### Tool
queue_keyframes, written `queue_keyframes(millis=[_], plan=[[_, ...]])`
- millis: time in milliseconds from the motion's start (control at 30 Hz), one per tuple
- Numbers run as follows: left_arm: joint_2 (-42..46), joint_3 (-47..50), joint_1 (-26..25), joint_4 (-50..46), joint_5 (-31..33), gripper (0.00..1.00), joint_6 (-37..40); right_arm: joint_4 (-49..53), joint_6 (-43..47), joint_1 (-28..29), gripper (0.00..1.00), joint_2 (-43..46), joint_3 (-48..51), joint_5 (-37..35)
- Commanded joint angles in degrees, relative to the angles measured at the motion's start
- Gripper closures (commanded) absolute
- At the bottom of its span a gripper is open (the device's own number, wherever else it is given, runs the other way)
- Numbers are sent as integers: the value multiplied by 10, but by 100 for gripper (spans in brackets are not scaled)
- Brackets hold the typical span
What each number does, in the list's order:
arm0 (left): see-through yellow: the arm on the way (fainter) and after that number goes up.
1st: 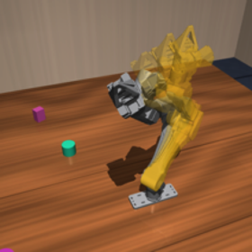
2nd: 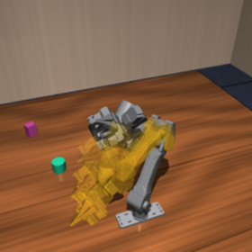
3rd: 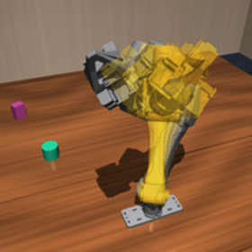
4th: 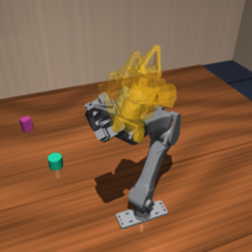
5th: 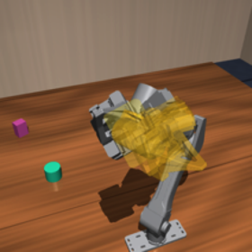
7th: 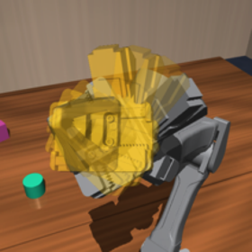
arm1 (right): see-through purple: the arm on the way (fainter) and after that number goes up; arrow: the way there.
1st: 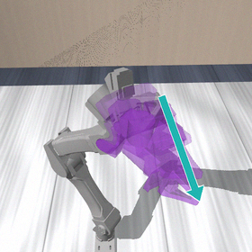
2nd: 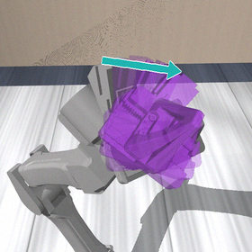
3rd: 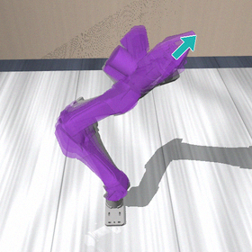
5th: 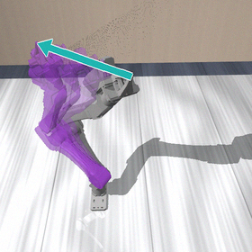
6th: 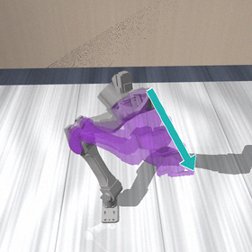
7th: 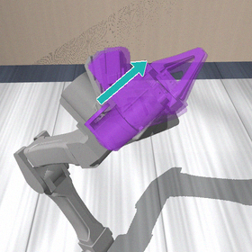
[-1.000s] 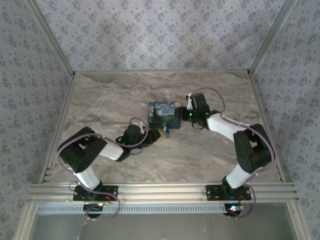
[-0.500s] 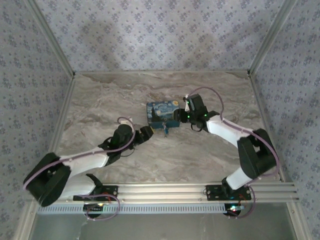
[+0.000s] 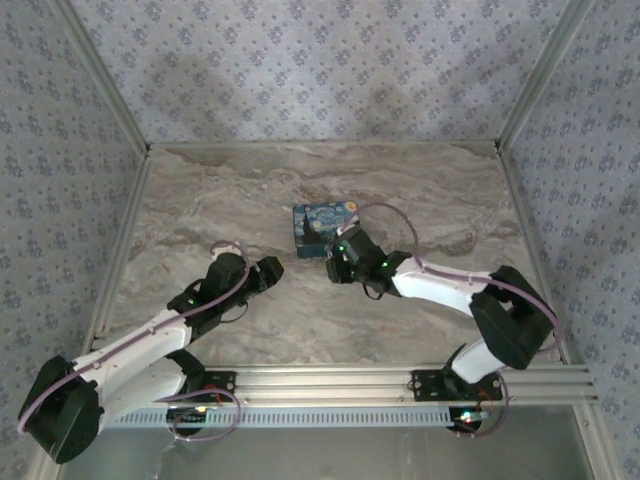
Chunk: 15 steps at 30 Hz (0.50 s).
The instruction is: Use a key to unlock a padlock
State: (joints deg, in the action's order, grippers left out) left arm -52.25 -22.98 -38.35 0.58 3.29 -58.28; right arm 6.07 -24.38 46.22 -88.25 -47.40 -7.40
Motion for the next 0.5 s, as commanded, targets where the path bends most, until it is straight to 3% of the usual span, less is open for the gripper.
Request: queue_keyframes(millis=[0, 267, 400, 467], plan=[[8, 7, 8, -30, 5, 28, -3, -12, -15, 15, 47, -39, -19, -42], [1, 11, 14, -15, -4, 28, -8, -18, -21, 20, 52, -106, -52, -55], [-10, 13, 17, -5, -11, 28, -11, -18, -16, 18, 58, -126, -63, -53], [-14, 14, 18, -1, -13, 28, -12, -19, -14, 15, 66, -133, -67, -44]])
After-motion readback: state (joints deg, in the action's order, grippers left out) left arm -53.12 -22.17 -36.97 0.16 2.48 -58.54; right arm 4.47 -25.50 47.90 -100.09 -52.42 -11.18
